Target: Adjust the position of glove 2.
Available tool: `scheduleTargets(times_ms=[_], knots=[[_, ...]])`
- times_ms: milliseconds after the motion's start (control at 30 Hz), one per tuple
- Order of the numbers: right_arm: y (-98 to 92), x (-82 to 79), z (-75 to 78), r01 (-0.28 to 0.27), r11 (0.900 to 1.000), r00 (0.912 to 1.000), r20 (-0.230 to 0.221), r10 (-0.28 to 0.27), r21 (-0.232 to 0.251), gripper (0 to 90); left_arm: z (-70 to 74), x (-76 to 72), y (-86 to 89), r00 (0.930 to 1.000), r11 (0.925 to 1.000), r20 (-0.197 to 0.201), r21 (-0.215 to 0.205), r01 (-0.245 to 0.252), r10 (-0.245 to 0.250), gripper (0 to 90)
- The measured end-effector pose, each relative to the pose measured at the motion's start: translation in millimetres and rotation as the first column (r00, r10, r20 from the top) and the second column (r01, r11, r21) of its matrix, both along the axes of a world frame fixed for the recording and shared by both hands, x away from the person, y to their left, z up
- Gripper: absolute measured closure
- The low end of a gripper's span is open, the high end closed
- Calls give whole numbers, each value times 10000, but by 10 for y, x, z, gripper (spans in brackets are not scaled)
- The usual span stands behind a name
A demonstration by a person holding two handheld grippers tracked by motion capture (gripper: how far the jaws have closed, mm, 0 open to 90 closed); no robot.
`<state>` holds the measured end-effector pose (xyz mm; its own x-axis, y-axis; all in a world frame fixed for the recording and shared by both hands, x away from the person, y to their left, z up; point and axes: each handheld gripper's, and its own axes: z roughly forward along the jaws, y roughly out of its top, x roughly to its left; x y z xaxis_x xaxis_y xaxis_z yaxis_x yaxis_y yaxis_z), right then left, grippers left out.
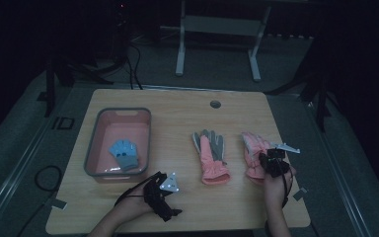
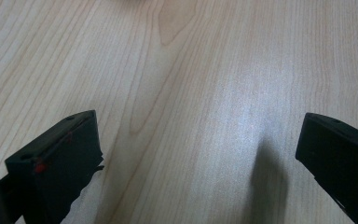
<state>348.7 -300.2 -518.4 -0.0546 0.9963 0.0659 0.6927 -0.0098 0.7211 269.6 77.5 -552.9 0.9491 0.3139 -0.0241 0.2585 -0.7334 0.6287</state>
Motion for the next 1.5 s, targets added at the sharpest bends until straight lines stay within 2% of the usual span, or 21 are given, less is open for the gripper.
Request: scheduleTargets(times_ms=[100, 233, 300, 333, 433, 533, 567, 633, 700, 767, 800, 833, 900, 1000, 1100, 1233, 1267, 1333, 1367, 1400, 1500], knots=[[-11, 16, -57, -47, 10000, 10000, -40, 47, 66, 860, -1, -1, 0, 10000, 10000, 3, 6, 5, -5, 2], [-73, 30, 13, -497, 9977, 9987, 76, 494, 465, 761, -3, -1, 2, 10000, 10000, 8, 24, 33, -33, 2], [-146, 48, 63, -1173, 9885, 9930, 232, 1156, 954, 702, -4, 1, 0, 10000, 10000, 0, 29, 13, -13, 2], [-171, 53, 83, -1527, 9839, 9882, 220, 1513, 929, 701, -3, 5, 2, 10000, 10000, 14, 23, 33, -33, 2], [-263, 81, 113, -2602, 9649, 9655, 176, 2597, 362, 671, -5, 3, 3, 10000, 10000, -13, 11, -24, 24, 2], [-408, 130, 144, -3356, 9413, 9420, 150, 3353, 368, 655, -11, -5, -8, 10000, 10000, 33, 84, 17, -17, 2], [-451, 152, 155, -3710, 9275, 9286, 132, 3708, 466, 640, -9, -6, -11, 10000, 9999, 51, 124, 24, -25, 2], [-509, 195, 171, -4509, 8920, 8926, 186, 4505, 317, 639, -7, -7, -10, 10000, 10000, 36, 76, 25, -26, 2], [-547, 245, 180, -4892, 8719, 8722, 109, 4891, 236, 621, -8, -3, -8, 10000, 10000, -3, 11, -35, 35, 2], [-549, 288, 173, -5014, 8647, 8650, -57, 5017, 296, 599, -7, 4, -1, 10000, 10000, -11, 33, -33, 33, 2], [-537, 301, 162, -5205, 8530, 8533, -132, 5212, 378, 582, -7, 3, -1, 10000, 10000, -34, 5, -86, 86, 2], [-523, 309, 146, -5261, 8499, 8499, -172, 5267, 303, 581, -8, 3, 0, 10000, 10000, -27, -1, -86, 86, 2], [-501, 327, 101, -5292, 8481, 8473, -366, 5298, 262, 566, -10, 2, -1, 10000, 10000, -11, 39, -71, 71, 2], [-481, 355, 2, -5198, 8542, 8522, -758, 5177, -103, 561, -13, -1, -1, 10000, 10000, 6, 50, -68, 68, 2], [-487, 369, -52, -5184, 8551, 8523, -794, 5171, 41, 579, -13, 3, 2, 10000, 10000, 14, 56, -53, 53, 2], [-475, 354, -114, -5263, 8496, 8464, -736, 5274, 343, 717, -15, 6, 5, 10000, 9999, 4, 46, -95, 95, 2], [-464, 330, -123, -5148, 8567, 8542, -649, 5158, 327, 778, -15, 6, 5, 10000, 9999, 10, 57, -89, 89, 2], [-464, 330, -123, -5148, 8567, 8542, -649, 5158, 327, 778, -15, 7, 6, 10000, 9999, 13, 58, -83, 83, 2], [-455, 315, -125, -5083, 8606, 8586, -589, 5093, 315, 800, -16, 10, 8, 9999, 9999, 13, 41, -104, 104, 2], [-431, 268, -126, -4772, 8782, 8773, -404, 4783, 328, 852, -16, 11, 7, 9999, 9999, -4, 29, -110, 110, 2], [-393, 218, -60, -4391, 8984, 8978, -316, 4392, 113, 883, -17, 8, 4, 10000, 9999, 5, 52, -100, 100, 2]])
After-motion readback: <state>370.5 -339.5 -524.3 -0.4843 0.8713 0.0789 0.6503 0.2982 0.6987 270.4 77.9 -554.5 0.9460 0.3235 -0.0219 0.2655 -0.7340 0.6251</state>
